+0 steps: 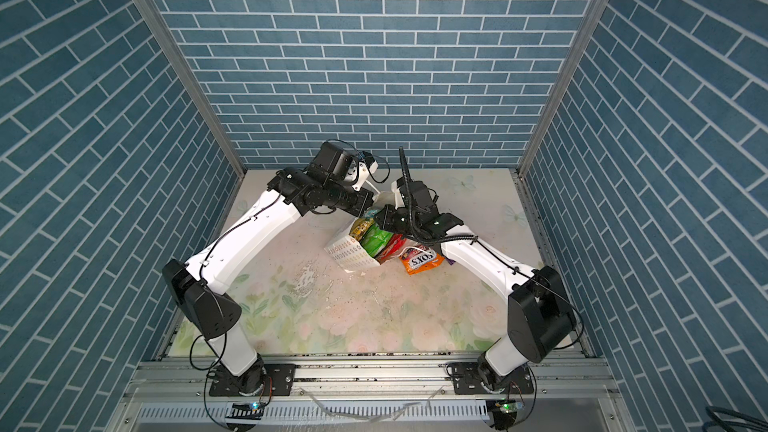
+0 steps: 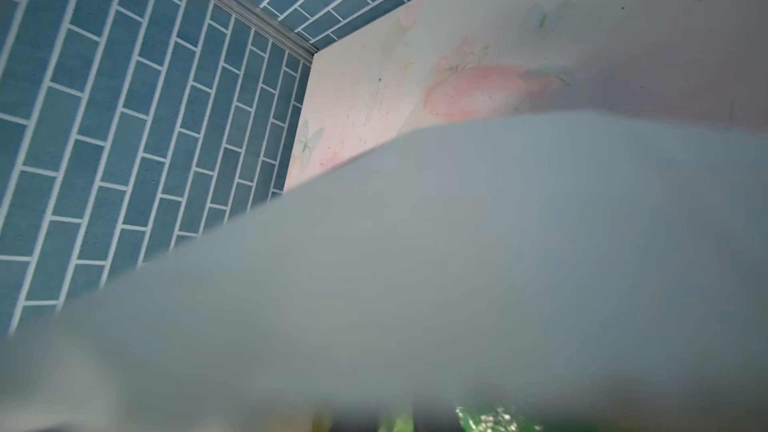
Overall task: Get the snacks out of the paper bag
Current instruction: 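Move the right gripper back over the bag opening and lower it inside, then reach deep into the bag with the right gripper toward the yellow packet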
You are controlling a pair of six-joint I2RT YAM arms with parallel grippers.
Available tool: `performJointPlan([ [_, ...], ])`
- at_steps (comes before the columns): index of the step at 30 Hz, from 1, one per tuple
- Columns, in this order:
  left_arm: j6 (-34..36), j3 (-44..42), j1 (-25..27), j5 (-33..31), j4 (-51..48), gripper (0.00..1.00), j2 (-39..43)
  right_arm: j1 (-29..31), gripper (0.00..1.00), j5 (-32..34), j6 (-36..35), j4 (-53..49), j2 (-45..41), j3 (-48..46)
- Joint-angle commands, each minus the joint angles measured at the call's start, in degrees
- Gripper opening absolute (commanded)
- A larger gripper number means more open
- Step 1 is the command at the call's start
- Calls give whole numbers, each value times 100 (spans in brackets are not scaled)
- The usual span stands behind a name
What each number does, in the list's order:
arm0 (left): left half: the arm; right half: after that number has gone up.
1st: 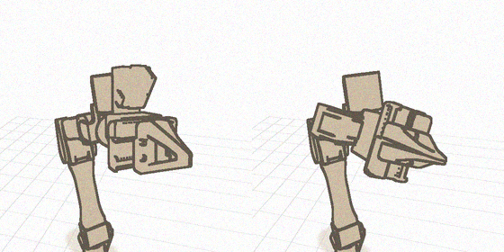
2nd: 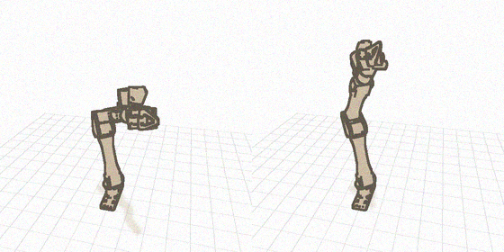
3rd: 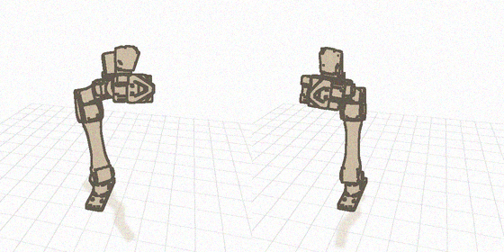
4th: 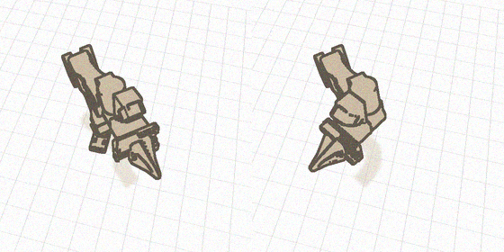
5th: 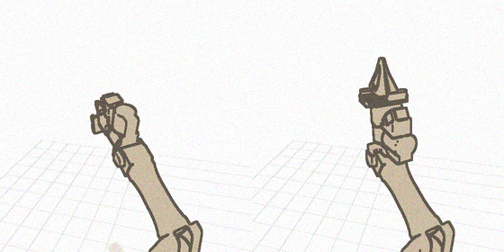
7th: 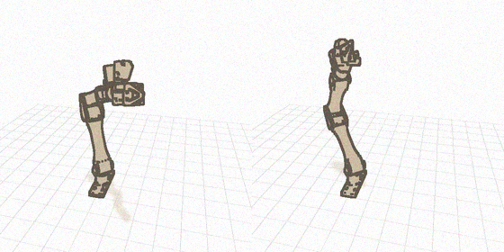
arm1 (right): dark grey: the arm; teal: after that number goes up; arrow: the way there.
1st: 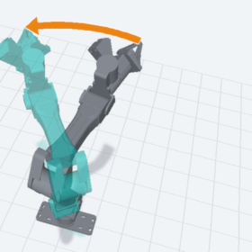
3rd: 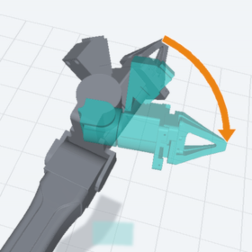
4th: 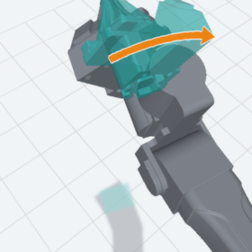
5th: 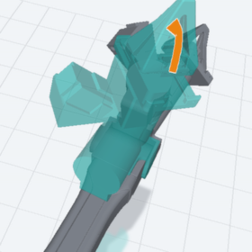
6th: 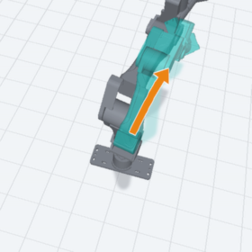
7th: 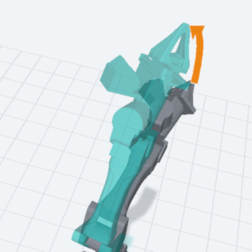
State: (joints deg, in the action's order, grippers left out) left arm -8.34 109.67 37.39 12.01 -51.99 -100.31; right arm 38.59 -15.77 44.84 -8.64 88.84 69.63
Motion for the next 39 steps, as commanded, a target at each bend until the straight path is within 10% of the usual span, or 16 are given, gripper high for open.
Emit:
performJointPlan([
  [1, 25, 126, -3, 22, 72, 0, -41, 44, 18, 414, 192, -224, 115, 192],
  [39, 52, -129, -82, 140, 215, 0, 91, 257, 23, 412, 104, -475, 852, 745],
])
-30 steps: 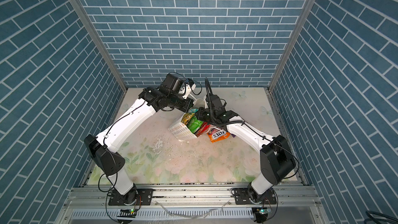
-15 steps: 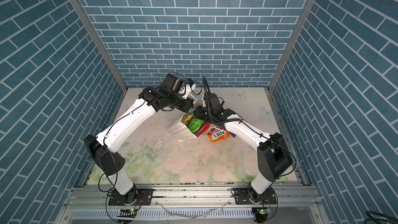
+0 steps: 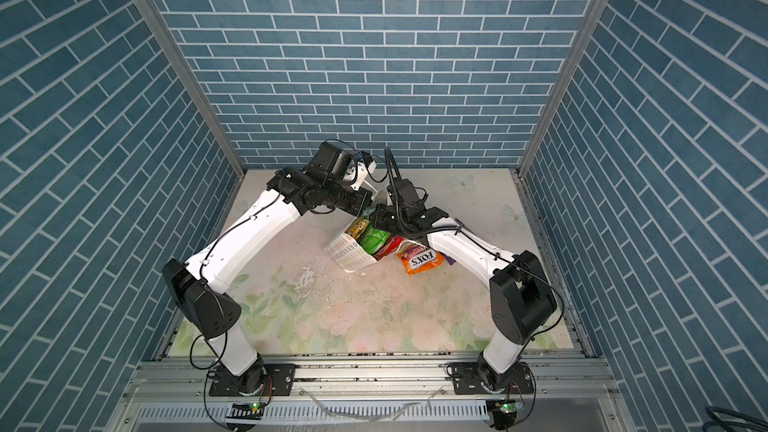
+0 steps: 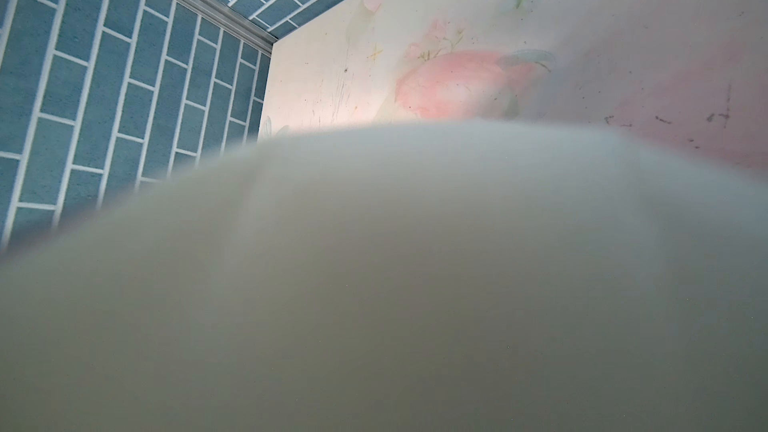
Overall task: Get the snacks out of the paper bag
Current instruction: 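Reach deep into the bag with the right gripper toward the yellow packet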
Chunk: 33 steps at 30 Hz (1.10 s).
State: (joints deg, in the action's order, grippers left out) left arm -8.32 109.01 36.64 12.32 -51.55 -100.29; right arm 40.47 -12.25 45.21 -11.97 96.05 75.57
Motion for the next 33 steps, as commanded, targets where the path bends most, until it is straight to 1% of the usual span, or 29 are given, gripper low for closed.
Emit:
performJointPlan([
  [1, 54, -55, -16, 118, 167, 0, 83, 75, 23, 72, 67, -145, 149, 159],
  [6, 58, -40, -24, 139, 185, 0, 95, 75, 22, 108, 71, -145, 280, 204],
  [11, 58, -26, -24, 151, 189, 0, 80, 75, 19, 195, 91, -31, 318, 194],
  [16, 49, -1, -25, 159, 181, 0, 62, 79, 18, 214, 137, 148, 425, 238],
  [18, 49, 2, -26, 157, 181, 0, 64, 76, 15, 228, 154, 185, 486, 238],
  [22, 54, 0, -29, 118, 154, 0, 71, 87, 0, 225, 190, 247, 512, 196],
  [33, 92, -39, -104, -8, 136, 0, 101, 64, 0, 346, -46, 515, -32, -85],
])
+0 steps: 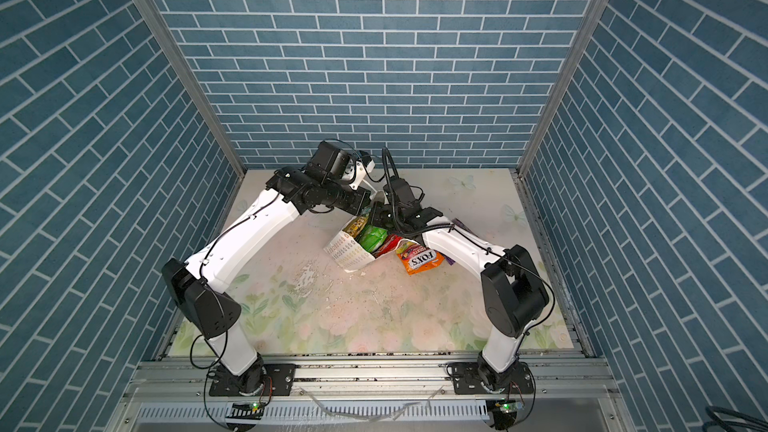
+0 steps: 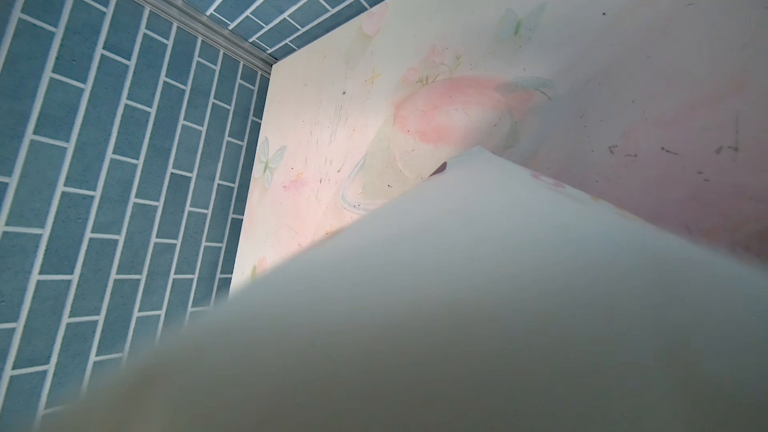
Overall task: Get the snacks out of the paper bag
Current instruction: 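Reach deep into the bag with the right gripper toward the yellow packet, then pinch the yellow snack packet and lift it out with the right gripper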
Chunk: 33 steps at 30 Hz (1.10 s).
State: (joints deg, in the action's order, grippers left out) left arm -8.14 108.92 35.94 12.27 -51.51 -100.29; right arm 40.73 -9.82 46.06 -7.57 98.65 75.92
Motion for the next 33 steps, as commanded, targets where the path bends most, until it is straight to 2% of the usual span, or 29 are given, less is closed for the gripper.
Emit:
performJointPlan([
  [1, 78, -23, -42, -20, 124, 0, 104, 25, 0, 94, -153, 113, -350, -143],
  [24, 164, -14, -114, -261, 60, 0, 188, -231, 0, 232, -622, 187, -1441, -651],
  [33, 147, -2, -114, -212, 75, 0, 168, -394, 0, -180, -1060, 353, -1653, -762],
])
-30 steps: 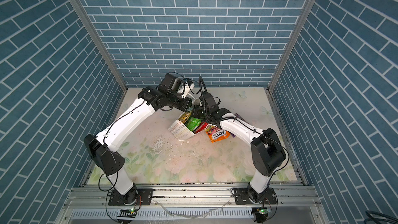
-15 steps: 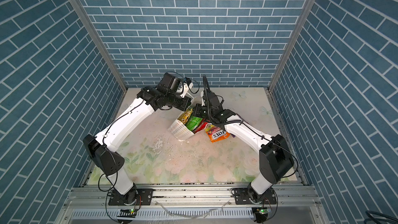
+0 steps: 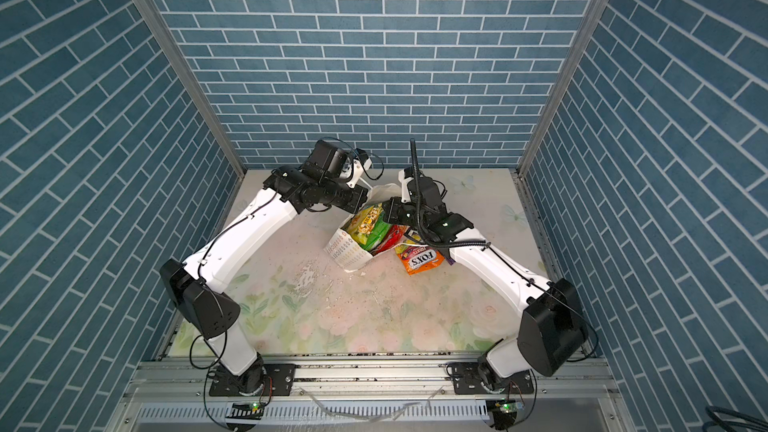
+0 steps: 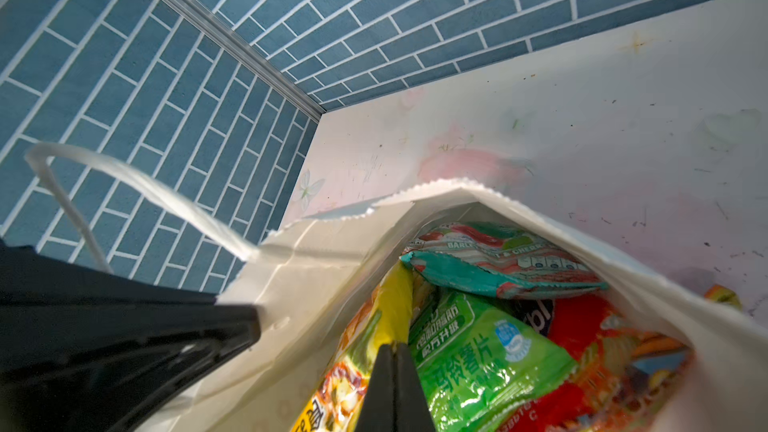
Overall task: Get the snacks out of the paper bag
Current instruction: 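Pinch the yellow snack packet and lift it out with the right gripper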
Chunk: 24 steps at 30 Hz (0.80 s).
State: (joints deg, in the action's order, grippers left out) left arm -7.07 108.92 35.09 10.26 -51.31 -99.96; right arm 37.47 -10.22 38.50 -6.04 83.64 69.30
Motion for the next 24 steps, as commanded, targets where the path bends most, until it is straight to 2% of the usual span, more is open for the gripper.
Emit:
performJointPlan([
  [1, 41, 3, -29, -7, 53, 0, 146, -89, 0, -171, -337, 238, -186, -117],
  [24, 40, -129, -29, -60, 99, 0, 248, -565, 0, -827, -1153, 365, -845, 58],
])
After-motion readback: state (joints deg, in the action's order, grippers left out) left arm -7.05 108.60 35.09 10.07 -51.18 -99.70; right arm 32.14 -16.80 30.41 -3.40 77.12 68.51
